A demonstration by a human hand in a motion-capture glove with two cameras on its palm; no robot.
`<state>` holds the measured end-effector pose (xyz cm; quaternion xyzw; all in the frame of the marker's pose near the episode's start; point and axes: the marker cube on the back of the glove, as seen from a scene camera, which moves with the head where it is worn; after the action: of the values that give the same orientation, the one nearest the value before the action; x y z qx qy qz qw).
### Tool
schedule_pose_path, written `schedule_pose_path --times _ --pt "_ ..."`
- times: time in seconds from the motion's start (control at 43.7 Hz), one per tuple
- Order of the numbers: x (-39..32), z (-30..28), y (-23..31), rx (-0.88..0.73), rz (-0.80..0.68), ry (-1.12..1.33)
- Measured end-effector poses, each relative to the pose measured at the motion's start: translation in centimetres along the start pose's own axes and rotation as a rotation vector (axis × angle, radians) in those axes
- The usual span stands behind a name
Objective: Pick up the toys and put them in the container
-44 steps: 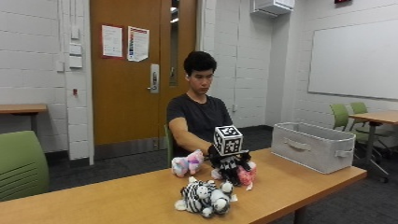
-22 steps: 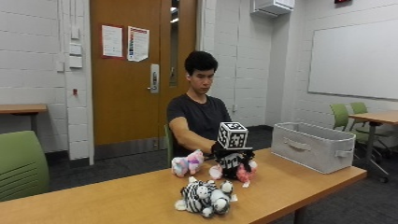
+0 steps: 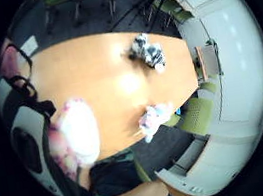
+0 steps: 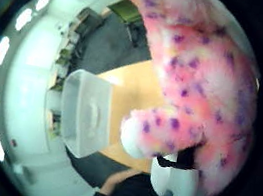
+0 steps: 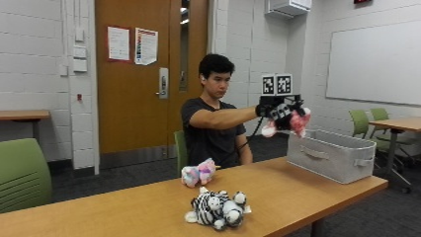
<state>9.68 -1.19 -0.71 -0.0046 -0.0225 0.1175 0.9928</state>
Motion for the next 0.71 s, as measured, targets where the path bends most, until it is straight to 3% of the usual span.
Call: schedule_pose_path --times 0.16,0.366,0.481,0.526,0.618,0.709 --pt "-9.7 -5.3 0.6 0.075 -0.119 -0.021" --pt "-26.6 -5.2 5.0 0.083 -0.364 -0.023" --pt "-26.4 -3.7 2.6 0.080 -0.621 -0.003" --pt "-26.6 -3.0 1.8 0.087 -0.604 0.037" --pt "-29.0 -2.1 2.0 0.056 -0.371 0.022" --pt "-29.5 -1.3 2.4 -0.007 -0.453 -0.015"
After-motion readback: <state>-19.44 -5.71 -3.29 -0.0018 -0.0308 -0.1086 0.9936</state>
